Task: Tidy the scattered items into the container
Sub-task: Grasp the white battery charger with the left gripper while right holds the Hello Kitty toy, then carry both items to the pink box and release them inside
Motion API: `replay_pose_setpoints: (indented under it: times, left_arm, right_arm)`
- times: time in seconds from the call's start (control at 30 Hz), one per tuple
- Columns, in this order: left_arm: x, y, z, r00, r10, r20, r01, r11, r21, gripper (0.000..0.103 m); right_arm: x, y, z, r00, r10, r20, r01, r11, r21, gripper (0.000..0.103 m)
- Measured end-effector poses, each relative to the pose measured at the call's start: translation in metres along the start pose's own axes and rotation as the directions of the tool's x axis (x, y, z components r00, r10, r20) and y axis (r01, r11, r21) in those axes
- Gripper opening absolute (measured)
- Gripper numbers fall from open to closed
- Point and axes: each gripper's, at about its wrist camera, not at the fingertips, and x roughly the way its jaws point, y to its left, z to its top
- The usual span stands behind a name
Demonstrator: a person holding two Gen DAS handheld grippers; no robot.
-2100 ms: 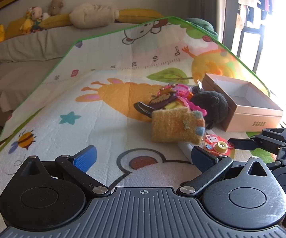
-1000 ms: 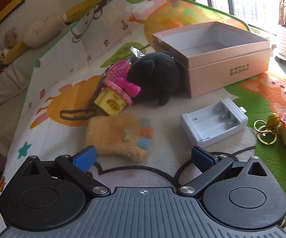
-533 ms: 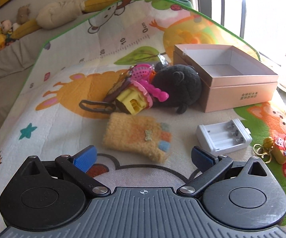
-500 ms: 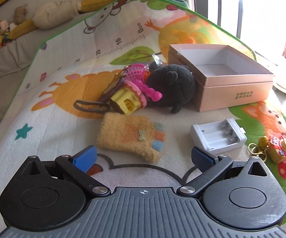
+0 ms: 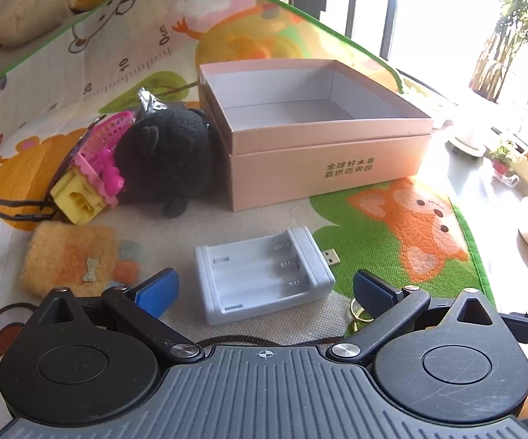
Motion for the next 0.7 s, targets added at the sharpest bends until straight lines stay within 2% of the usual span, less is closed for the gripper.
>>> replay_pose_setpoints:
  times: [0.27, 0.33, 0.43, 0.57, 0.7]
  left_arm:
    - [0.015, -0.003, 0.008, 1.0, 0.006, -0.004, -0.006, 1.0, -0.005, 0.103]
    - [0.013, -0.005, 0.006, 1.0, 0.001, 0.004, -0.001, 1.0, 0.013, 0.1]
    - [0.008, -0.003, 0.001, 1.0, -0.013, 0.01, 0.013, 0.999, 0.038, 0.098]
    - [-0.007, 0.007, -0.009, 1.0, -0.014, 0.017, 0.013, 0.999, 0.042, 0.098]
    - [-0.041, 0.016, -0.023, 0.998, -0.046, 0.036, 0.043, 0.996, 0.084, 0.098]
  right_arm:
    - [0.001, 0.001, 0.001, 0.999, -0.032, 0.001, 0.032, 0.999, 0.007, 0.066]
    - [0.001, 0.001, 0.001, 0.999, -0.036, 0.001, 0.036, 0.999, 0.008, 0.066]
    - [0.0, 0.002, 0.001, 1.0, -0.021, -0.004, 0.021, 1.0, 0.015, 0.058]
    - [-0.004, 0.001, 0.002, 1.0, -0.02, -0.021, 0.02, 1.0, 0.007, 0.058]
    - [-0.017, -0.002, 0.005, 1.0, -0.021, -0.023, 0.021, 1.0, 0.004, 0.058]
